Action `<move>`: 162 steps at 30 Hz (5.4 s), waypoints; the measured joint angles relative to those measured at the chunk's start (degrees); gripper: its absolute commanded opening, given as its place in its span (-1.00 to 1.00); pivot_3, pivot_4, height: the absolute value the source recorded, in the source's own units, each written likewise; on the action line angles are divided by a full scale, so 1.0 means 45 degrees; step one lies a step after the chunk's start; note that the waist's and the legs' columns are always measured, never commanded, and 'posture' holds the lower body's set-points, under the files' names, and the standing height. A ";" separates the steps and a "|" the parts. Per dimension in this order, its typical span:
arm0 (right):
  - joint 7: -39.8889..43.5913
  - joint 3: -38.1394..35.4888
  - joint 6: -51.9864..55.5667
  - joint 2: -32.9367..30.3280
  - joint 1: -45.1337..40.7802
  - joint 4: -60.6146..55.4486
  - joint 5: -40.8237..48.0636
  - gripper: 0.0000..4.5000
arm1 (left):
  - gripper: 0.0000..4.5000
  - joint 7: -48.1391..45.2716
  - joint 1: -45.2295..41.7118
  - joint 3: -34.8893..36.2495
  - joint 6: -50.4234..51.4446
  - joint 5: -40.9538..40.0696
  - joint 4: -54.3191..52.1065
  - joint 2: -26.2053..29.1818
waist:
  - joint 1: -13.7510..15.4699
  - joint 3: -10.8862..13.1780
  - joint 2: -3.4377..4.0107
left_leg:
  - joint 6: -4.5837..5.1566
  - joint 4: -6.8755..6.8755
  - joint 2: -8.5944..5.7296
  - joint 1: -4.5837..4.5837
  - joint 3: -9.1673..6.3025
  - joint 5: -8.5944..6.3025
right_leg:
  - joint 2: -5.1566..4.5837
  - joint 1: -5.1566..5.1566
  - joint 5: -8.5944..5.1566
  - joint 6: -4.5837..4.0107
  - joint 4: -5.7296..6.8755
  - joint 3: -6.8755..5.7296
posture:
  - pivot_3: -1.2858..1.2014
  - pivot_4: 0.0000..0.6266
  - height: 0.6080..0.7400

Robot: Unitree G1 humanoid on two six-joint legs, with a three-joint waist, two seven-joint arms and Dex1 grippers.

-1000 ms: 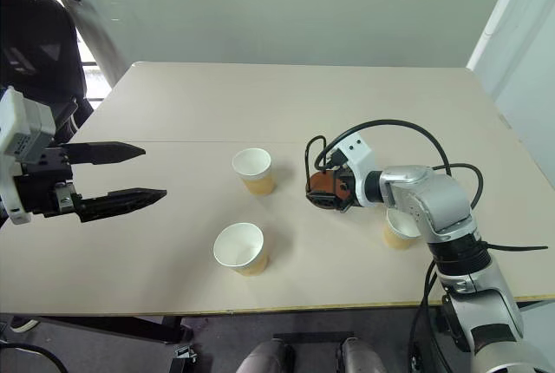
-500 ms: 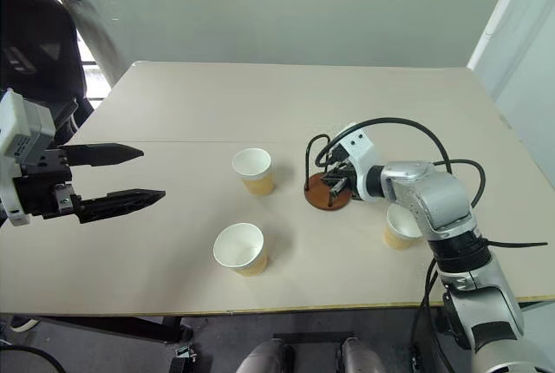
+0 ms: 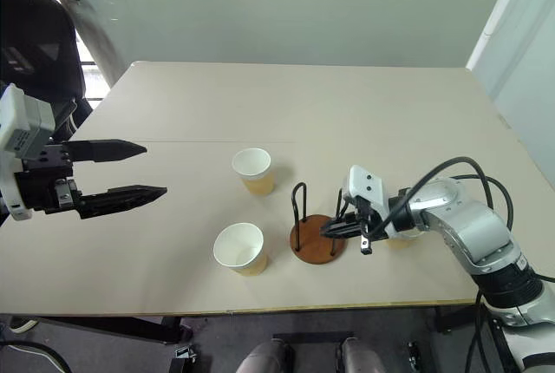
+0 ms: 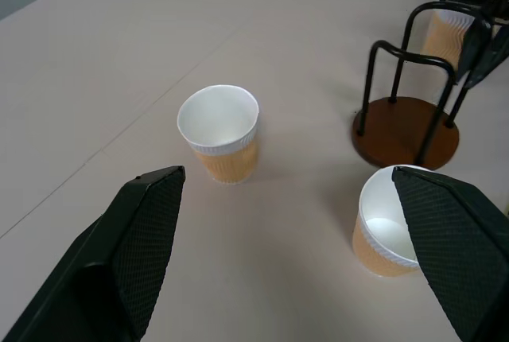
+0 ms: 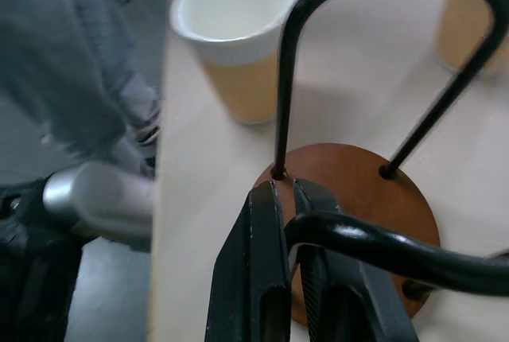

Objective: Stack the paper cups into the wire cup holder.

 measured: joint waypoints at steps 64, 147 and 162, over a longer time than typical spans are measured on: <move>0.2847 -0.3012 -0.3076 -0.6087 0.1963 -0.0496 -0.2161 1.00 | 1.00 -0.2804 -0.2755 -0.4677 -0.1917 -0.0296 0.0467 -0.0294 | 0.0056 -0.0003 -0.0022 | 0.0000 0.0008 0.0001 0.0002 0.0001 -0.0013 | 0.0000 0.0019 0.0009 0.0059 -0.0011 0.0004 | 0.03 -0.52 1.00; 0.5370 0.4156 -0.8487 -0.2250 -0.7652 0.3418 0.0421 -0.99 | 1.00 -0.1581 0.0804 -0.0273 -0.0087 -0.1831 -0.2594 0.0335 | -0.0134 0.0018 -0.0002 | 0.0033 0.0000 0.0015 0.0007 0.0028 -0.0009 | 0.0018 -0.0007 -0.0030 -0.0100 0.0011 0.0042 | 0.03 -0.52 1.00; 0.5370 0.4163 -0.8716 -0.1796 -0.7258 0.3448 -0.0295 -0.99 | 1.00 -0.1356 0.1016 -0.0090 -0.0014 -0.1975 -0.2774 0.0347 | -0.0136 0.0019 -0.0001 | 0.0026 -0.0001 0.0016 0.0007 0.0028 -0.0013 | 0.0018 -0.0007 -0.0030 -0.0104 0.0010 0.0042 | 0.03 -0.52 1.00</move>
